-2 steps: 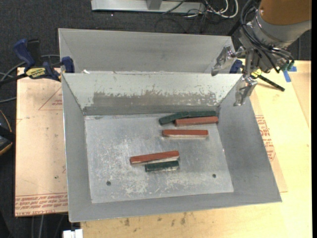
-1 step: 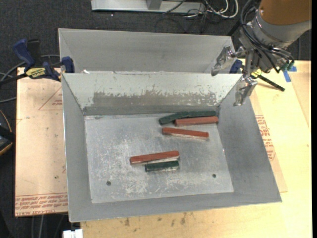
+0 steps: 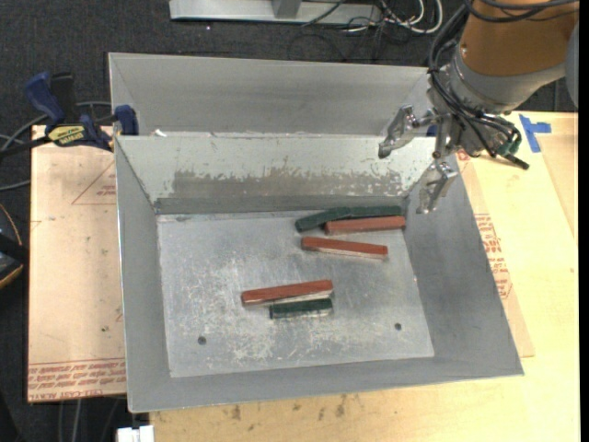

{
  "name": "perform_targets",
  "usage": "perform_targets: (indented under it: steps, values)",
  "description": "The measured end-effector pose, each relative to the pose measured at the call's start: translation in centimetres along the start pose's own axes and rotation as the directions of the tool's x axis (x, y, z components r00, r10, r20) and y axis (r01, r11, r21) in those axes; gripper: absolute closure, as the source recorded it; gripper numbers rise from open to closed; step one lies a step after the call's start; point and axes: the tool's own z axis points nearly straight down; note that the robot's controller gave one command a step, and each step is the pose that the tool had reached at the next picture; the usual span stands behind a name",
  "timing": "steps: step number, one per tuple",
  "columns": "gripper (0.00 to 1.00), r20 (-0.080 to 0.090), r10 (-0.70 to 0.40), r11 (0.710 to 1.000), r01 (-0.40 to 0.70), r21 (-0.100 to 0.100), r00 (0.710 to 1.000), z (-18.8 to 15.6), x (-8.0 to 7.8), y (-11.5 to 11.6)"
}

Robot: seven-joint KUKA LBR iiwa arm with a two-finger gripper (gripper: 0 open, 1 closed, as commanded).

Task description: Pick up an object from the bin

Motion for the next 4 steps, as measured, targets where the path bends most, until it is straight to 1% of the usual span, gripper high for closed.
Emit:
perform_targets:
  steps: [1,2,3,4]
  values:
    - [0.0,-0.009,0.044,0.999,-0.044,-0.004,0.999,3.9,-0.7,4.3]
    - [0.0,-0.003,0.002,1.0,-0.002,-0.003,1.0,10.2,1.0,4.4]
    - [0.0,-0.007,0.093,0.996,-0.093,-0.003,0.996,14.7,4.9,3.1]
    - [1.0,0.005,-0.029,1.0,0.029,-0.001,1.0,22.9,-1.8,4.8]
